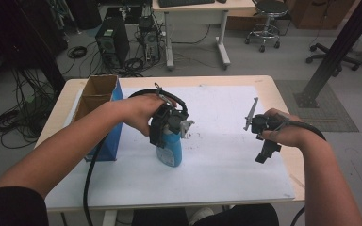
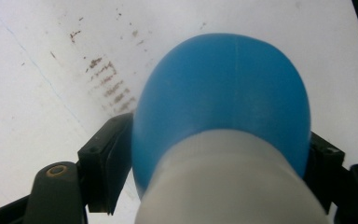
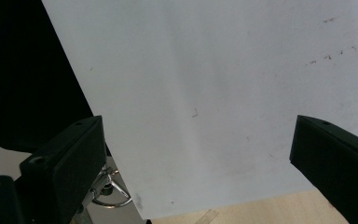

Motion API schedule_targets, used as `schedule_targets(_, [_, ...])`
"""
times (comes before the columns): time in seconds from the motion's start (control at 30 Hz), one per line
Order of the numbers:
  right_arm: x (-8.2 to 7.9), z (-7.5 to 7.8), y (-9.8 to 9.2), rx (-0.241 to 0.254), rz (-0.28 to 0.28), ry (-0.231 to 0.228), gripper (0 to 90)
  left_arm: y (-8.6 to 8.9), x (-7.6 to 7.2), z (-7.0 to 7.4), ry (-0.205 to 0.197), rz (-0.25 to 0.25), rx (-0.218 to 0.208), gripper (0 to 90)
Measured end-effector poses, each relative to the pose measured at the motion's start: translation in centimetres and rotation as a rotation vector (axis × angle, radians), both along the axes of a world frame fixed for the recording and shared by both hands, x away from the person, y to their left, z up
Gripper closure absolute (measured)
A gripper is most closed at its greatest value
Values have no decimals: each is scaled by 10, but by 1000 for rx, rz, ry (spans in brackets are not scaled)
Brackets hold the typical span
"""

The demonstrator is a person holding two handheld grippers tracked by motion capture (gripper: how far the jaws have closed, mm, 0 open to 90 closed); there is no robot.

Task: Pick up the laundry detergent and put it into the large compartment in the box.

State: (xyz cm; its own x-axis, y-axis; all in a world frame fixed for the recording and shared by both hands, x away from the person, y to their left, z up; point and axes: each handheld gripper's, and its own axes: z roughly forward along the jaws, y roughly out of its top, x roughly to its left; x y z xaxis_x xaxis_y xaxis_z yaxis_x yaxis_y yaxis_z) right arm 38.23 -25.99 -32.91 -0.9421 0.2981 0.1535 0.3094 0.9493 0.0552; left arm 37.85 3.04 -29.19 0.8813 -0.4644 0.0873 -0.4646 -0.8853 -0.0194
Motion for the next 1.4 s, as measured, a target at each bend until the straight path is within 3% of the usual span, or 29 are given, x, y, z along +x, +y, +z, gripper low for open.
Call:
schedule_targets(0.2, [-2,0,-2,0,-12,0,34,-2,0,-1,25,0,20,358])
schedule_targets(0.57, [-2,-2,-4,3,-10,2,34,-6,-2,0,19,1,62,374])
schedule_targets(0.83, [-2,-2,-5,2,-7,-1,34,-5,-5,6,4,2,48,378])
schedule_targets(0.97, [-1,-3,-4,0,-7,0,34,-3,-4,20,0,35,31,377])
schedule_targets(1.0, [-1,-2,-4,-1,-5,1,34,-1,-4,28,4,59,19,377])
schedule_targets(1.07, [-1,-2,-3,-1,-6,1,34,-1,-4,32,5,74,21,377])
schedule_targets(1.1, [0,-1,-2,-3,-3,-2,34,0,-3,41,9,136,30,377])
schedule_targets(1.17, [0,0,-1,-1,-4,-2,34,0,-3,45,11,157,34,377])
schedule_targets(1.2, [1,1,0,-2,0,-4,34,1,-2,54,3,223,37,377])
schedule_targets(1.3, [2,3,2,-2,7,-7,34,2,-1,59,-3,265,38,377])
schedule_targets(1.33, [2,3,3,-1,8,-9,34,5,2,68,-4,355,22,377])
schedule_targets(1.37, [2,4,4,0,8,-10,34,5,2,68,-4,355,22,377])
schedule_targets(1.4, [2,4,4,0,8,-10,34,7,5,73,-7,404,9,377])
